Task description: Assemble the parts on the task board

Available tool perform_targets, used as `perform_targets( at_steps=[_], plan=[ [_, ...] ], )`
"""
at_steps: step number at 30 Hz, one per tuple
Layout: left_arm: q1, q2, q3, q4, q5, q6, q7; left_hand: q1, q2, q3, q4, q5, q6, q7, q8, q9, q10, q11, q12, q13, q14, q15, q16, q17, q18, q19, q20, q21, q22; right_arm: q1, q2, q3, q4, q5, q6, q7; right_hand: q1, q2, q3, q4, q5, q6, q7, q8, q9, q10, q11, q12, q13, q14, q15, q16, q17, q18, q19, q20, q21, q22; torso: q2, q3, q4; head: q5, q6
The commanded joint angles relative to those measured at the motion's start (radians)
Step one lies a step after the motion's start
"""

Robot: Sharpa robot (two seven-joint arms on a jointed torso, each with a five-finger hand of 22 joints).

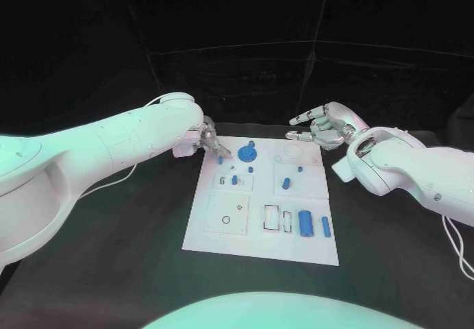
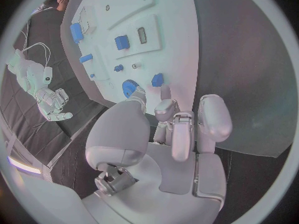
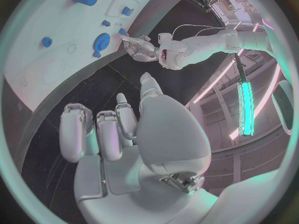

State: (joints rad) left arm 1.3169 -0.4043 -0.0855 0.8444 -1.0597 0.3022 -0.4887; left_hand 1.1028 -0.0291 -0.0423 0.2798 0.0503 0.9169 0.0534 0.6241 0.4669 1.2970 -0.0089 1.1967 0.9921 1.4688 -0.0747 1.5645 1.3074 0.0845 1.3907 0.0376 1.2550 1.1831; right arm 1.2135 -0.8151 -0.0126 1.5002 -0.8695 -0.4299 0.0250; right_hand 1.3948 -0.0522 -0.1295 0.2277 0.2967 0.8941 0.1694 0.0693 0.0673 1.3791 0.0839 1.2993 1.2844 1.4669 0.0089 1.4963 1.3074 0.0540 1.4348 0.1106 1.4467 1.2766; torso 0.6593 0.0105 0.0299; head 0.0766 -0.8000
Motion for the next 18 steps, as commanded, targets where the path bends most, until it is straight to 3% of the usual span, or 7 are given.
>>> perform_targets(
  at_steps=[1, 18],
  plan=[
    [0.000, 0.004, 0.000, -0.006, -0.007, 0.025, 0.009, 0.009, 0.011, -0.005, -0.003, 0.001, -0.005, 0.004, 0.002, -0.002, -0.003, -0.006, 0.002, -0.001, 0.102, 0.001, 0.006, 0.263, 0.009, 0.002, -0.001, -0.002, -0.001, 0.002, 0.001, 0.001, 0.000, 0.002, 0.006, 0.010, -0.005, 0.006, -0.004, 0.000, 0.007, 0.002, 0.002, 0.001, 0.000, -0.007, -0.002, -0.004, 0.000, 0.071, -0.006, -0.003, 0.124, 0.008, -0.006, -0.002, -0.007, -0.001, -0.001, 0.0003, 0.0006, 0.000, -0.001],
    [-0.004, 0.013, 0.000, -0.025, -0.004, 0.039, 0.007, 0.041, 0.030, -0.002, -0.015, 0.001, -0.004, 0.004, 0.004, -0.005, -0.004, -0.005, 0.004, -0.003, 0.102, 0.002, 0.006, 0.263, 0.008, 0.002, 0.000, -0.003, 0.000, 0.002, 0.004, 0.001, -0.004, 0.002, 0.007, 0.011, -0.005, 0.008, -0.004, 0.000, 0.007, 0.001, 0.002, 0.001, 0.000, -0.007, -0.002, -0.004, 0.000, 0.071, -0.006, -0.003, 0.123, 0.008, -0.006, -0.002, -0.007, -0.001, 0.000, 0.0003, 0.0008, 0.001, -0.004]
  ],
)
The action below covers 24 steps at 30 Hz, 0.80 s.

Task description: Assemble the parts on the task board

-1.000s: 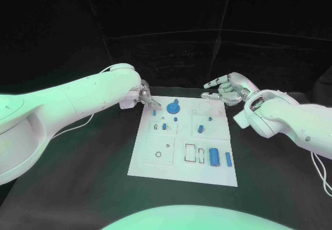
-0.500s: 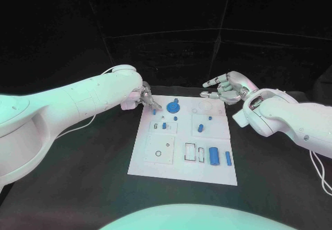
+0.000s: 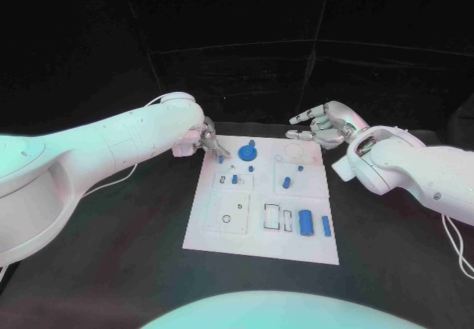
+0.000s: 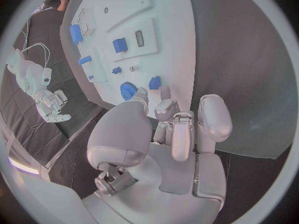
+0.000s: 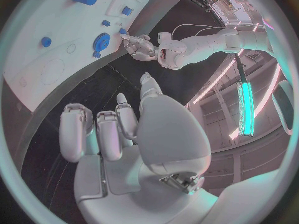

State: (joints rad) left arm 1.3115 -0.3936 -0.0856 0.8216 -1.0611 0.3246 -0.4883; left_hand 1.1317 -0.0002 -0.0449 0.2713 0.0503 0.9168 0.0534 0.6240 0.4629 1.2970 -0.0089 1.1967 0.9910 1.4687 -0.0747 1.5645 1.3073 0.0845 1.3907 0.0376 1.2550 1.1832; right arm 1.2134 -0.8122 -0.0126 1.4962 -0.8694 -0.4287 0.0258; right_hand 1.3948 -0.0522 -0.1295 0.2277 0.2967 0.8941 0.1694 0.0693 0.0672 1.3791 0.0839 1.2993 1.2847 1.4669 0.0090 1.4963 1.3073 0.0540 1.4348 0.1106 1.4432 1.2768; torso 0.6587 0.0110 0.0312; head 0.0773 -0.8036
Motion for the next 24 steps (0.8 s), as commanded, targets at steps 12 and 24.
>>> perform_targets(
  at_steps=[12, 24],
  plan=[
    [-0.002, 0.004, 0.000, 0.000, 0.017, 0.023, 0.011, 0.035, 0.008, 0.003, -0.020, 0.001, -0.004, 0.004, 0.005, -0.004, -0.004, -0.005, 0.005, -0.003, 0.102, 0.002, 0.006, 0.263, 0.009, 0.001, 0.000, -0.005, 0.000, 0.002, 0.004, 0.001, -0.001, 0.002, 0.006, 0.010, -0.005, 0.010, -0.004, 0.000, 0.007, 0.002, 0.002, 0.001, 0.000, -0.007, -0.002, -0.004, 0.000, 0.071, -0.006, -0.003, 0.124, 0.008, -0.006, -0.002, -0.004, -0.002, 0.000, 0.0004, -0.0003, -0.002, -0.003],
    [-0.002, 0.004, 0.000, 0.005, 0.028, 0.013, 0.017, 0.083, 0.037, 0.026, -0.050, 0.001, -0.004, 0.004, 0.005, -0.009, -0.005, -0.005, 0.005, -0.006, 0.102, 0.002, 0.006, 0.263, 0.009, 0.001, 0.001, -0.006, 0.002, 0.002, 0.005, 0.001, -0.003, 0.002, 0.007, 0.008, -0.005, 0.010, -0.004, 0.000, 0.007, 0.002, 0.002, 0.001, 0.000, -0.007, -0.002, -0.004, 0.000, 0.071, -0.006, -0.003, 0.124, 0.008, -0.006, -0.002, -0.004, -0.002, -0.001, 0.0007, -0.0004, -0.005, -0.006]
  ],
)
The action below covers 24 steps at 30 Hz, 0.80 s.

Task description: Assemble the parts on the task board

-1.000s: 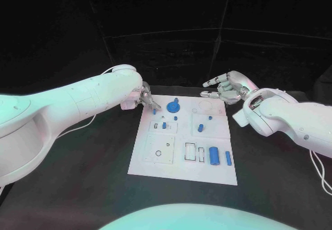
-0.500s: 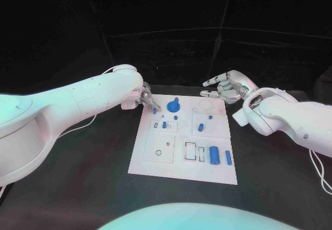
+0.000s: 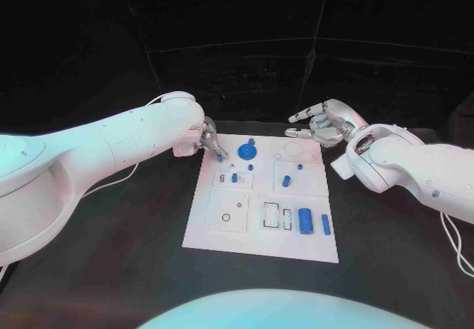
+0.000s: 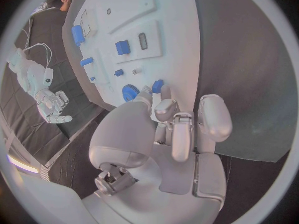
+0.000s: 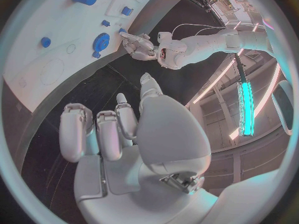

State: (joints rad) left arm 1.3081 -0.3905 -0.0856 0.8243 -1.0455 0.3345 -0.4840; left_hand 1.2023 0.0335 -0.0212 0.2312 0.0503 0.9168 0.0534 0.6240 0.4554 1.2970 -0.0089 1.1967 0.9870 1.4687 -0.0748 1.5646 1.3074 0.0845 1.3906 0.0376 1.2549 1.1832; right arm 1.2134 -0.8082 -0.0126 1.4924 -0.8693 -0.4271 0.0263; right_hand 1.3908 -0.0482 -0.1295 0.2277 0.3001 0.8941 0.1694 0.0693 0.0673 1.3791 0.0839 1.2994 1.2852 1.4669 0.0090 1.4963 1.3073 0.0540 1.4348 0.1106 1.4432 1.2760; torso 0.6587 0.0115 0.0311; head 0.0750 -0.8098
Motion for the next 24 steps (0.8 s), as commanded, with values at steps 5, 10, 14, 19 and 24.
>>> perform_targets(
  at_steps=[5, 10, 14, 19, 24],
  plan=[
    [0.001, 0.000, 0.000, 0.004, 0.025, 0.001, 0.022, 0.078, 0.041, 0.054, -0.052, 0.001, -0.009, -0.001, 0.001, -0.007, -0.007, -0.010, 0.004, -0.004, 0.102, -0.001, 0.006, 0.263, 0.009, 0.001, -0.001, -0.007, 0.003, 0.002, 0.002, 0.001, 0.000, 0.002, 0.005, 0.008, 0.001, 0.008, -0.003, -0.001, 0.004, 0.002, 0.002, 0.001, 0.000, -0.007, -0.002, -0.003, 0.000, 0.071, -0.006, -0.004, 0.123, 0.008, -0.007, -0.002, -0.004, -0.002, 0.000, 0.0000, 0.0000, -0.005, 0.001],
    [0.001, -0.002, 0.000, 0.006, 0.030, -0.010, 0.035, 0.156, 0.072, 0.125, -0.108, 0.000, -0.019, -0.008, -0.007, -0.013, -0.011, -0.017, 0.000, -0.007, 0.102, -0.007, 0.006, 0.263, 0.009, 0.001, -0.006, -0.007, 0.005, 0.002, 0.001, 0.001, 0.000, 0.002, 0.005, 0.007, 0.001, 0.008, -0.003, -0.001, 0.004, 0.002, 0.002, 0.001, 0.000, -0.007, -0.002, -0.003, 0.000, 0.071, -0.006, -0.004, 0.123, 0.008, -0.007, -0.002, -0.004, -0.002, 0.000, -0.0001, -0.0001, -0.005, -0.001],
    [0.001, -0.006, 0.000, 0.011, 0.045, -0.022, 0.042, 0.182, 0.065, 0.231, -0.157, -0.002, -0.026, 0.001, -0.010, -0.017, -0.014, -0.011, -0.009, -0.015, 0.102, -0.003, 0.006, 0.263, 0.008, 0.000, -0.007, -0.008, 0.007, 0.002, 0.001, 0.001, -0.001, 0.002, 0.006, 0.007, 0.001, 0.008, -0.003, -0.001, 0.004, 0.002, 0.002, 0.001, 0.000, -0.007, -0.002, -0.003, 0.000, 0.071, -0.006, -0.004, 0.123, 0.008, -0.007, -0.002, -0.004, -0.002, 0.000, -0.0001, 0.0005, -0.005, -0.002],
    [0.001, -0.026, 0.000, 0.039, 0.062, -0.049, 0.042, 0.143, 0.030, 0.328, -0.177, -0.004, -0.027, 0.000, -0.001, -0.016, -0.010, -0.011, -0.011, -0.018, 0.102, -0.001, 0.006, 0.263, 0.008, 0.000, -0.004, -0.010, 0.009, 0.002, 0.001, 0.001, -0.002, 0.002, 0.006, 0.007, 0.001, 0.008, -0.003, -0.001, 0.004, 0.002, 0.002, 0.001, 0.000, -0.007, -0.002, -0.003, 0.000, 0.071, -0.006, -0.004, 0.123, 0.008, -0.007, -0.002, -0.004, -0.002, -0.001, -0.0003, 0.0016, -0.005, -0.002],
    [0.001, -0.060, 0.001, 0.091, 0.067, -0.082, 0.036, 0.092, -0.005, 0.432, -0.194, -0.003, -0.027, -0.001, 0.015, -0.009, -0.007, -0.010, -0.012, -0.023, 0.102, -0.002, 0.006, 0.263, 0.009, 0.001, -0.004, -0.012, 0.010, 0.002, -0.001, 0.001, -0.003, 0.002, 0.006, 0.008, 0.001, 0.009, -0.003, -0.002, 0.004, 0.002, 0.002, 0.001, 0.000, -0.007, -0.002, -0.004, -0.001, 0.070, -0.006, -0.005, 0.122, 0.008, -0.008, -0.002, -0.005, -0.004, -0.003, 0.0001, 0.0043, -0.007, -0.003]
  ],
)
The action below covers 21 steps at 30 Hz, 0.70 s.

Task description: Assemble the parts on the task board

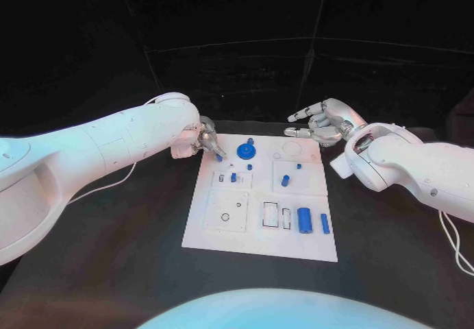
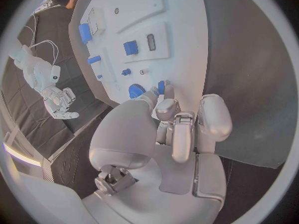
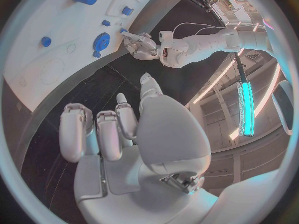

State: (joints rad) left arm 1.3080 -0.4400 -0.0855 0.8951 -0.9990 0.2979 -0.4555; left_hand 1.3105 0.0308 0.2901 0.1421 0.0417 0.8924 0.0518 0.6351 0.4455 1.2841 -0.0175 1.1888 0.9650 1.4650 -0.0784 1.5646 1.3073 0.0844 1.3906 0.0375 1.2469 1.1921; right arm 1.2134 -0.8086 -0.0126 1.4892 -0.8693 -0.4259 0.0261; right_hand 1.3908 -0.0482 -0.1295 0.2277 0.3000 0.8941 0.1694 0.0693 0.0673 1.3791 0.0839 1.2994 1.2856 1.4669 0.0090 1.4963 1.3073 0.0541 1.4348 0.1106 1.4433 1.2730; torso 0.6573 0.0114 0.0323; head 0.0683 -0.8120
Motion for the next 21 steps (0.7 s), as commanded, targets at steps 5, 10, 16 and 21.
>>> perform_targets(
  at_steps=[5, 10, 16, 21],
  plan=[
    [0.002, -0.053, 0.001, 0.090, 0.024, -0.086, 0.001, -0.060, -0.031, 0.208, -0.121, 0.007, -0.006, 0.000, 0.023, 0.010, 0.009, -0.003, -0.004, -0.003, 0.106, 0.002, 0.006, 0.263, 0.008, 0.003, -0.004, -0.005, 0.005, 0.002, -0.002, 0.001, -0.001, 0.003, 0.005, 0.008, 0.001, 0.009, -0.004, -0.002, 0.004, 0.002, 0.002, 0.001, 0.000, -0.008, -0.002, -0.005, -0.002, 0.070, -0.006, -0.005, 0.121, 0.008, -0.008, -0.002, -0.005, -0.001, -0.001, 0.0001, 0.0022, 0.005, 0.000],
    [0.002, -0.099, 0.001, 0.164, 0.025, -0.134, -0.015, -0.086, -0.051, 0.260, -0.134, 0.007, -0.008, -0.001, 0.037, 0.016, 0.013, -0.004, -0.002, -0.003, 0.106, 0.001, 0.006, 0.263, 0.008, 0.004, -0.005, -0.004, 0.008, 0.002, -0.003, 0.001, -0.002, 0.005, 0.008, 0.008, 0.001, 0.009, -0.004, -0.002, 0.004, 0.002, 0.002, 0.001, 0.000, -0.008, -0.002, -0.005, -0.002, 0.070, -0.006, -0.005, 0.121, 0.008, -0.008, -0.002, -0.005, -0.001, -0.001, -0.0006, 0.0007, 0.009, 0.001],
    [-0.001, -0.156, 0.000, 0.258, 0.010, -0.170, -0.029, -0.095, -0.062, 0.283, -0.142, 0.007, -0.009, -0.002, 0.043, 0.019, 0.012, -0.005, -0.005, -0.008, 0.106, 0.001, 0.006, 0.263, 0.008, 0.005, -0.005, -0.004, 0.010, 0.002, -0.004, 0.001, -0.005, 0.005, 0.011, 0.008, -0.001, 0.009, -0.005, -0.001, 0.003, 0.001, 0.002, 0.001, 0.000, -0.008, -0.002, -0.005, -0.003, 0.070, -0.006, -0.005, 0.121, 0.008, -0.008, -0.002, -0.006, -0.002, -0.002, -0.0013, 0.0049, 0.008, -0.001],
    [-0.011, -0.191, -0.001, 0.320, -0.046, -0.179, -0.038, -0.100, -0.075, 0.292, -0.148, 0.006, -0.008, -0.003, 0.048, 0.021, 0.013, -0.006, -0.007, -0.012, 0.106, 0.000, 0.006, 0.263, 0.008, 0.005, -0.005, -0.004, 0.010, 0.002, -0.004, 0.000, -0.008, 0.006, 0.013, 0.008, -0.001, 0.009, -0.005, -0.001, 0.003, 0.001, 0.002, 0.001, 0.000, -0.008, -0.002, -0.005, -0.003, 0.070, -0.006, -0.005, 0.121, 0.008, -0.008, -0.002, -0.006, -0.002, -0.003, -0.0032, 0.0075, 0.010, -0.004]
  ],
)
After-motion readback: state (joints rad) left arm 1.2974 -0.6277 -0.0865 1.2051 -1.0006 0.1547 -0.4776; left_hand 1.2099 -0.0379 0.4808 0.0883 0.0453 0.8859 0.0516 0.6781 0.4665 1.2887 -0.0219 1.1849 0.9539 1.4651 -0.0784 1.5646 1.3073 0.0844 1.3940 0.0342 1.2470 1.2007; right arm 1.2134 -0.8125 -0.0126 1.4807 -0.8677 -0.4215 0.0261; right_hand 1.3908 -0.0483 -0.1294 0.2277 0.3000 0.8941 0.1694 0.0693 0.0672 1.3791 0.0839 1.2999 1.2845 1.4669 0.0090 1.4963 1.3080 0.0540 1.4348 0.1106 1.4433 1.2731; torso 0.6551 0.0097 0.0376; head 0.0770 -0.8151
